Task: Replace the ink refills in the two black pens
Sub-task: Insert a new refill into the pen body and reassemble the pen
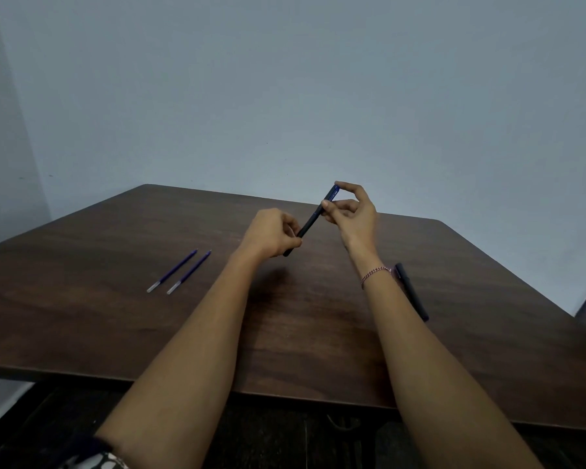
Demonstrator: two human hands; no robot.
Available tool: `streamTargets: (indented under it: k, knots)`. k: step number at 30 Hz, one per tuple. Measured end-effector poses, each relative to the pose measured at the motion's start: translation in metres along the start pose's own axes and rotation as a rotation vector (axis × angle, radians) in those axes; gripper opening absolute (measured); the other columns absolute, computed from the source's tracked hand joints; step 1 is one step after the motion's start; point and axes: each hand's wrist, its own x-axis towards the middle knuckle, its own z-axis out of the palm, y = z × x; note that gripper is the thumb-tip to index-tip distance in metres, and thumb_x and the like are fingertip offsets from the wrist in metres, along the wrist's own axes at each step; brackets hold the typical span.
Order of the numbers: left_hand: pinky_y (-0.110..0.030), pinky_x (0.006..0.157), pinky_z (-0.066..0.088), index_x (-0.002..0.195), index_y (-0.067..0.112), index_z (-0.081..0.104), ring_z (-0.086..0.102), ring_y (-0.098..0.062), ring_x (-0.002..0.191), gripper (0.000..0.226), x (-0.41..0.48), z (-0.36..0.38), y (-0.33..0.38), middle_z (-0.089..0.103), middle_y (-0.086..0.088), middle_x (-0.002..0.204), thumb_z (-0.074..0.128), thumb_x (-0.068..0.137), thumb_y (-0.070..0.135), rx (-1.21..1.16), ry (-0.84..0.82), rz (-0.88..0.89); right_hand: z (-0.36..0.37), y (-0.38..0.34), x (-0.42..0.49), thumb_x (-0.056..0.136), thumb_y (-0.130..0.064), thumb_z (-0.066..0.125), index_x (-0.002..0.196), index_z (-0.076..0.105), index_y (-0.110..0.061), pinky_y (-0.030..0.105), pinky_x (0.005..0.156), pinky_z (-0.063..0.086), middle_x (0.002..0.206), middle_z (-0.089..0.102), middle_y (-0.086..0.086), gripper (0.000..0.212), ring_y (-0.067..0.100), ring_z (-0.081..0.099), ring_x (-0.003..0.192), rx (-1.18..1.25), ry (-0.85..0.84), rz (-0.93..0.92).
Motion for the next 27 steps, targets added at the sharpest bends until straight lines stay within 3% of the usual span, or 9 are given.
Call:
streamTargets:
  k: [4, 9, 14, 23, 27]
  knots:
    - [-0.03, 0.063, 0.058, 0.086, 0.016, 0.069, 0.064, -0.01, 0.059, 0.01, 0.0, 0.001, -0.001, 0.062, 0.011, 0.065, 0.072, 0.077, 0.015, 0.016, 0.042, 0.026, 0.003, 0.0, -0.003, 0.081, -0.011, 0.073, 0.116, 0.055, -0.019, 0.024, 0.069, 0.058, 0.075, 0.068, 0.005, 0.041, 0.016, 0.071, 0.071, -0.01, -0.031, -0.006]
    - [-0.038, 0.069, 0.058, 0.09, 0.018, 0.069, 0.061, -0.014, 0.063, 0.011, 0.0, 0.001, -0.003, 0.065, 0.002, 0.072, 0.068, 0.079, 0.016, 0.036, 0.092, 0.088, 0.01, 0.002, -0.009, 0.073, -0.014, 0.08, 0.127, 0.036, -0.023, 0.028, 0.072, 0.059, 0.075, 0.068, 0.001, 0.07, 0.011, 0.07, 0.064, -0.102, -0.09, -0.013]
    - [-0.027, 0.066, 0.051, 0.096, 0.016, 0.069, 0.056, -0.01, 0.063, 0.014, -0.001, 0.004, -0.001, 0.068, -0.004, 0.082, 0.066, 0.083, 0.016, 0.06, 0.134, 0.165, 0.017, 0.003, -0.013, 0.069, -0.013, 0.083, 0.134, 0.025, -0.023, 0.034, 0.075, 0.058, 0.075, 0.067, 0.005, 0.088, 0.019, 0.069, 0.071, -0.189, -0.043, -0.03]
    - [-0.03, 0.072, 0.051, 0.101, 0.017, 0.07, 0.061, -0.016, 0.079, 0.018, -0.001, 0.006, 0.004, 0.068, -0.003, 0.088, 0.066, 0.084, 0.015, 0.085, 0.166, 0.194, 0.018, -0.003, -0.014, 0.074, -0.008, 0.077, 0.133, 0.025, -0.016, 0.033, 0.073, 0.055, 0.078, 0.066, 0.01, 0.079, 0.023, 0.064, 0.069, -0.2, 0.034, -0.036]
    - [-0.028, 0.07, 0.047, 0.099, 0.017, 0.071, 0.058, -0.013, 0.075, 0.016, -0.001, 0.006, 0.005, 0.069, -0.004, 0.088, 0.067, 0.083, 0.014, 0.08, 0.178, 0.191, 0.02, -0.005, -0.013, 0.076, -0.006, 0.075, 0.131, 0.026, -0.014, 0.027, 0.068, 0.051, 0.078, 0.065, 0.011, 0.074, 0.022, 0.062, 0.065, -0.175, 0.029, -0.042]
